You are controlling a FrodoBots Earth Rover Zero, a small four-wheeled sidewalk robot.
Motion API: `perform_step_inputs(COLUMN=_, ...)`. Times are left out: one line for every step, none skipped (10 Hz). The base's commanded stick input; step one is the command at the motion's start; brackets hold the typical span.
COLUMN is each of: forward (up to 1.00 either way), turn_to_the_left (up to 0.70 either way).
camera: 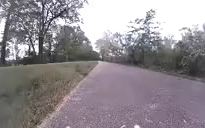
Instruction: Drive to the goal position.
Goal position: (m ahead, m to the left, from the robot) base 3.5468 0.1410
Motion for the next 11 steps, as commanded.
perform_step_inputs(forward=0.7, turn_to_the_left=0.0)
perform_step_inputs(forward=0.7, turn_to_the_left=0.0)
perform_step_inputs(forward=0.7, turn_to_the_left=0.0)
perform_step_inputs(forward=0.7, turn_to_the_left=0.0)
perform_step_inputs(forward=0.7, turn_to_the_left=0.0)
perform_step_inputs(forward=0.7, turn_to_the_left=0.0)
perform_step_inputs(forward=0.7, turn_to_the_left=0.0)
perform_step_inputs(forward=0.7, turn_to_the_left=0.0)
perform_step_inputs(forward=0.7, turn_to_the_left=0.0)
perform_step_inputs(forward=0.7, turn_to_the_left=0.0)
perform_step_inputs(forward=0.7, turn_to_the_left=0.0)
